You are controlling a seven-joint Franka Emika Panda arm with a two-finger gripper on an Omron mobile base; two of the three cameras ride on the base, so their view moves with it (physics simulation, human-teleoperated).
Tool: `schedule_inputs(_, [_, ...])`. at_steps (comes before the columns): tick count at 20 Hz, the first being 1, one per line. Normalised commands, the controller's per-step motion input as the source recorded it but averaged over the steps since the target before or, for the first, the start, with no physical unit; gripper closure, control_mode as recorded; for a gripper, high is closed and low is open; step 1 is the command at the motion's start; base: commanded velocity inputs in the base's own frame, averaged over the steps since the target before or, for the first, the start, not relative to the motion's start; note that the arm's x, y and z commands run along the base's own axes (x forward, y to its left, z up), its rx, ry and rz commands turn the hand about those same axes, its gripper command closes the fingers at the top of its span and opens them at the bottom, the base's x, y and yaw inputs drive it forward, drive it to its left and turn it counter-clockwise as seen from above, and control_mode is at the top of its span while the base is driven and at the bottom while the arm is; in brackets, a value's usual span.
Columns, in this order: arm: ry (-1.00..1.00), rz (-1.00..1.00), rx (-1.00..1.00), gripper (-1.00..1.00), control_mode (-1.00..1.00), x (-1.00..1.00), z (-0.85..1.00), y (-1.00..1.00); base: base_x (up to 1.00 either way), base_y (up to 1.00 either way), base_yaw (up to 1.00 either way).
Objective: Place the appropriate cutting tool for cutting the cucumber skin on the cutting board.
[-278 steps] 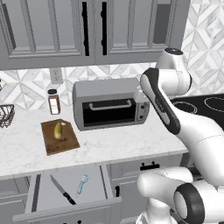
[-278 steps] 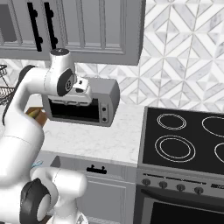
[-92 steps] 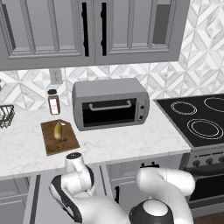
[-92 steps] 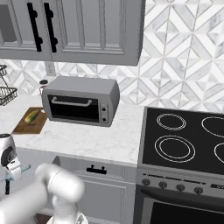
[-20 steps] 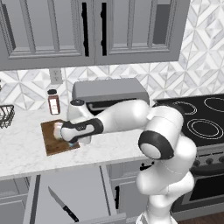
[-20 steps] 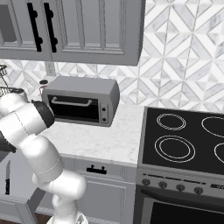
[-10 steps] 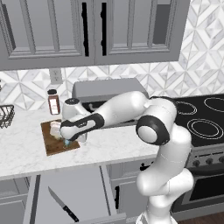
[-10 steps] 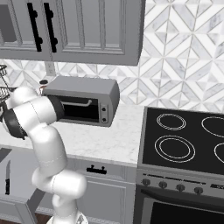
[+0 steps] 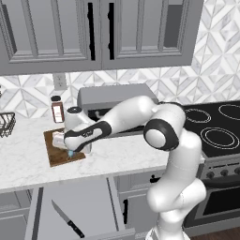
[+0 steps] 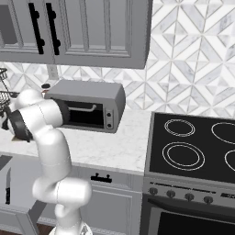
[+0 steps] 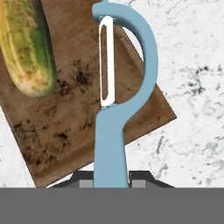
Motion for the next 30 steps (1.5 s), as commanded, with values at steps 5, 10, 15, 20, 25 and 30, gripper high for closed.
schedule_inputs(5, [0.03, 0.0, 0.0, 1.0, -1.0, 0.11, -0.15, 0.0, 0.0, 0.0, 0.0])
schedule_inputs(10, [0.02, 0.0, 0.0, 1.0, -1.0, 0.13, -0.13, 0.01, 0.0, 0.0, 0.0])
schedule_inputs(15, [0.02, 0.0, 0.0, 1.0, -1.0, 0.18, -0.08, 0.09, 0.0, 0.0, 0.0])
schedule_inputs(20, [0.04, 0.0, 0.0, 1.0, -1.0, 0.25, -0.14, 0.28, 0.0, 0.0, 0.0])
schedule_inputs(25, [0.04, 0.0, 0.0, 1.0, -1.0, 0.11, -0.18, 0.15, 0.0, 0.0, 0.0])
schedule_inputs(30, [0.04, 0.0, 0.0, 1.0, -1.0, 0.02, -0.13, 0.0, 0.0, 0.0, 0.0])
